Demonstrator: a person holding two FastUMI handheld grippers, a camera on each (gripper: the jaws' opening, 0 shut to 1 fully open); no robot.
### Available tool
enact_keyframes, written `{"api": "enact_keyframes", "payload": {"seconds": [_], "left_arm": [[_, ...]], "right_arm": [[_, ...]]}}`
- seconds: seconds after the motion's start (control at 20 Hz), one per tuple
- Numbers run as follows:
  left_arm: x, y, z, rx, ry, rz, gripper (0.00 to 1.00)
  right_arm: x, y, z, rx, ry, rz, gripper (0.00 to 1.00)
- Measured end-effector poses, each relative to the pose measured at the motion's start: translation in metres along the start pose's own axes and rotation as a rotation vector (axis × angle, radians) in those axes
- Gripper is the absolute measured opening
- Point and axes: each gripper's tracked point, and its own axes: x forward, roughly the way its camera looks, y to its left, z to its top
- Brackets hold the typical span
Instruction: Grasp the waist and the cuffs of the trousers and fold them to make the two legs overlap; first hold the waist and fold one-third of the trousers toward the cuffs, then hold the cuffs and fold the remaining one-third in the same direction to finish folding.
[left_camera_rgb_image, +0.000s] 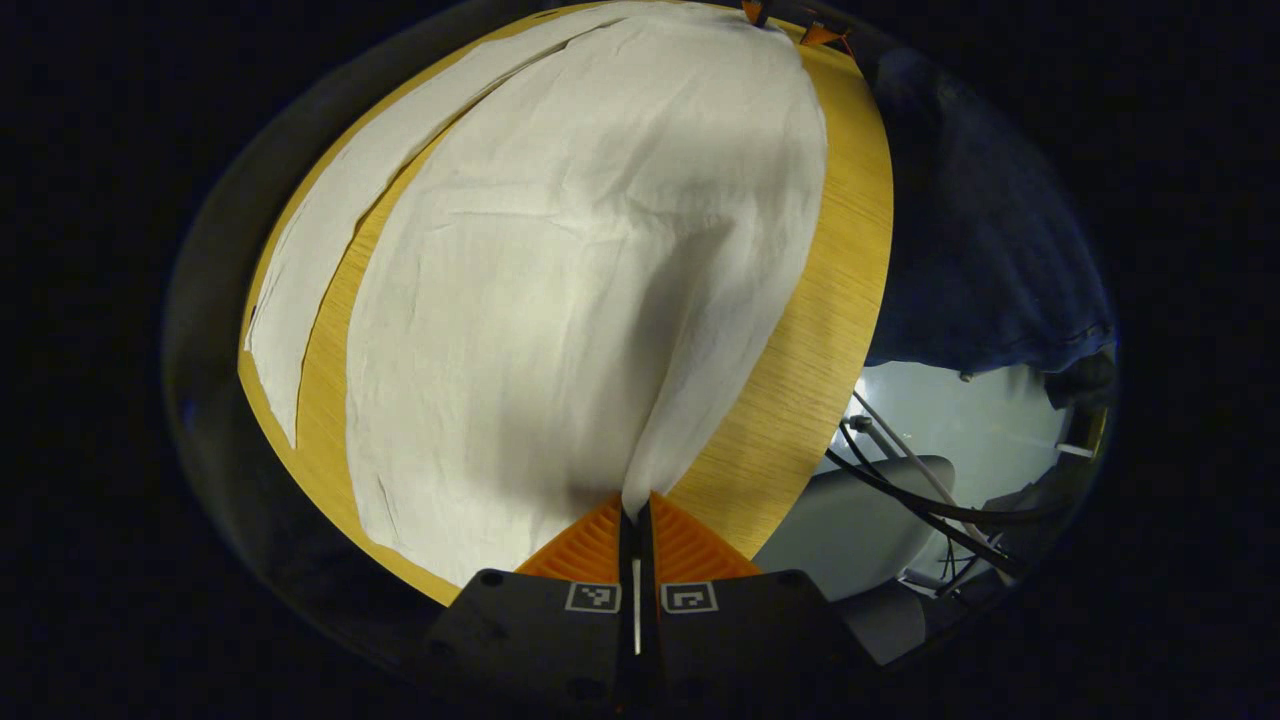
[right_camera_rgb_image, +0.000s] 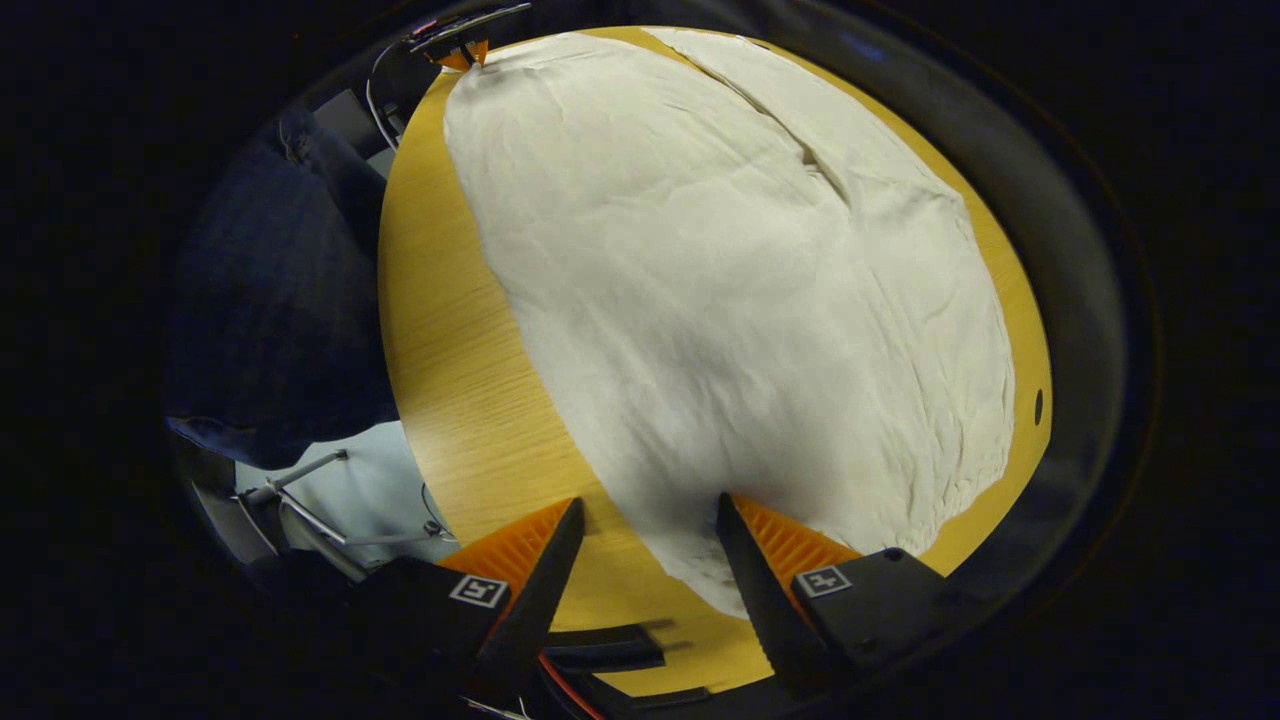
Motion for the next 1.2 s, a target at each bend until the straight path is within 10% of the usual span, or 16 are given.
{"api": "enact_keyframes", "payload": {"seconds": [0.15,0.55,1.2], "left_arm": [[0.000,0.000,0.000,-0.001,0.004,0.002,0.01],[-0.001,0.000,-0.001,0.003,0.014,-0.012,0.00],[-0.017,0.004,-0.001,0.000,0.008,-0.033,0.00]], "right_arm": [[-0.001,-0.003,0.000,0.004,0.028,-0.002,0.80],[0.000,-0.015,-0.001,-0.022,0.017,-0.088,0.12],[-0.023,0.009,0.002,0.256,-0.052,-0.198,0.05]]}}
